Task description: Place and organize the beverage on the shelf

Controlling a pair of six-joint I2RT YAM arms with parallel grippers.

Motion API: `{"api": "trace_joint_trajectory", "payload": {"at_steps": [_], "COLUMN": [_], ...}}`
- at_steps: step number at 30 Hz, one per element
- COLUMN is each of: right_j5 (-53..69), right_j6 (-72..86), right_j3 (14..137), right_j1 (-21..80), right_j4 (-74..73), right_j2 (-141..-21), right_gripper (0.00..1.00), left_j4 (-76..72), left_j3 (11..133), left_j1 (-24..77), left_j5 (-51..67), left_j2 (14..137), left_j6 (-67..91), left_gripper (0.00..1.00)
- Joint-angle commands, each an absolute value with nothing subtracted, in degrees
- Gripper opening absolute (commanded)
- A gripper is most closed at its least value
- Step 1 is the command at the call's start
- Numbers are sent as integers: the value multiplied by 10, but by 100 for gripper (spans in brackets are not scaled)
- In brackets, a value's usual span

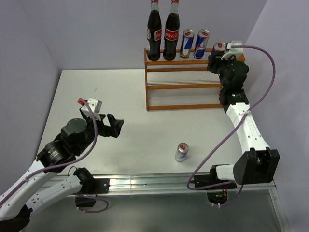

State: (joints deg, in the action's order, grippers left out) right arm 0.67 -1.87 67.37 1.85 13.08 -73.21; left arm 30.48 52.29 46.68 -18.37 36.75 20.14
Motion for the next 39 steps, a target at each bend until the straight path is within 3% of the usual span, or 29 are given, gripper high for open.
{"api": "trace_joint_trajectory", "payload": {"at_steps": [1,12,39], "right_j5": [78,254,364], "right_j6": [-40,-11,-10], "right_j3": [730,810,926], "right_j1": [-17,-90,-104], "right_j4": [195,183,149], "right_j2": [-749,-831,-966], "right_gripper": [0,0,0], "left_j4": [265,265,259], "left_j3": [520,516,513], "left_j1": [465,466,456], "left_j5": [-207,-208,-192], "left_j2": [342,340,356], "left_j6": [185,185,182], "left_gripper": [100,99,100]}}
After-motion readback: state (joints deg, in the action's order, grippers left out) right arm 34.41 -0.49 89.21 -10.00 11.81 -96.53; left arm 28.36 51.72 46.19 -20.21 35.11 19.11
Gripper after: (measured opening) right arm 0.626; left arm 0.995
